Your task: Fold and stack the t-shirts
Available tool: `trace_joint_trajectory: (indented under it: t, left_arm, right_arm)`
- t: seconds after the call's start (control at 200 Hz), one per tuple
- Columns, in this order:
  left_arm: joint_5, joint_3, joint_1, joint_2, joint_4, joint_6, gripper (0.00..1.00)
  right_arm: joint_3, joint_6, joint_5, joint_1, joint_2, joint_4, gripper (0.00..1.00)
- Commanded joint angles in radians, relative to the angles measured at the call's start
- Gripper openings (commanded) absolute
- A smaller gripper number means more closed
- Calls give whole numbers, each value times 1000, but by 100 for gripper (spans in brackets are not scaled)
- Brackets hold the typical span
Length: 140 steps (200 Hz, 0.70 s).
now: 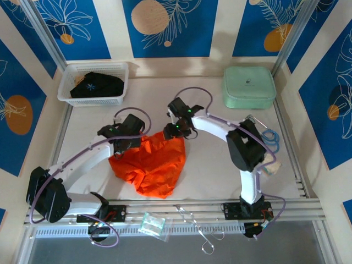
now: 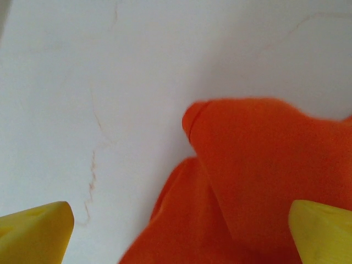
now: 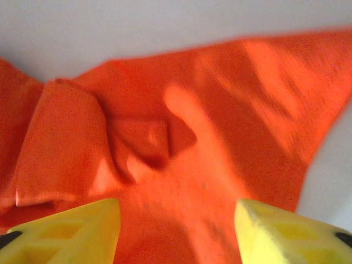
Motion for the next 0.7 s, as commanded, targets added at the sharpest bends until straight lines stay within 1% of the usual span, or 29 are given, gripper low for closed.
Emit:
trace_joint_trajectory:
  t: [0.0, 0.075, 0.165, 0.225, 0.295, 0.355, 0.38, 0.415, 0.49, 0.565, 0.695]
  left_arm:
    - [157, -94, -17, -67, -134, -188, 100]
    - [236, -198, -28, -132, -102, -267, 100]
    - [284, -306, -28, -190, -16, -331, 96]
    - [277, -343, -24, -187, 34, -341, 93]
    - [253, -353, -10, -134, 94, -327, 89]
    - [249, -341, 13, -56, 169, -287, 84]
    - [249, -330, 21, -19, 202, -265, 80]
    - [249, -306, 34, 44, 242, -237, 75]
    - [241, -227, 60, 182, 312, -164, 63]
    - [223, -114, 83, 317, 341, -93, 53]
    - [208, 131, 112, 521, 376, 51, 49]
  right_arm:
    - [104, -177, 84, 54, 81, -120, 57]
    - [183, -199, 104, 59, 144, -143, 56]
    - [274, -206, 103, 52, 229, -176, 50]
    - [325, -196, 98, 39, 278, -198, 42]
    - [364, -159, 81, 17, 319, -228, 33]
    - [367, -115, 60, -10, 332, -247, 21]
    - [356, -95, 53, -22, 330, -249, 14]
    - [331, -66, 49, -37, 319, -247, 7]
    - [244, -6, 44, -74, 273, -230, 0]
    - [121, 55, 22, -114, 199, -192, 0]
    - [-119, 164, -9, -146, 44, -122, 0]
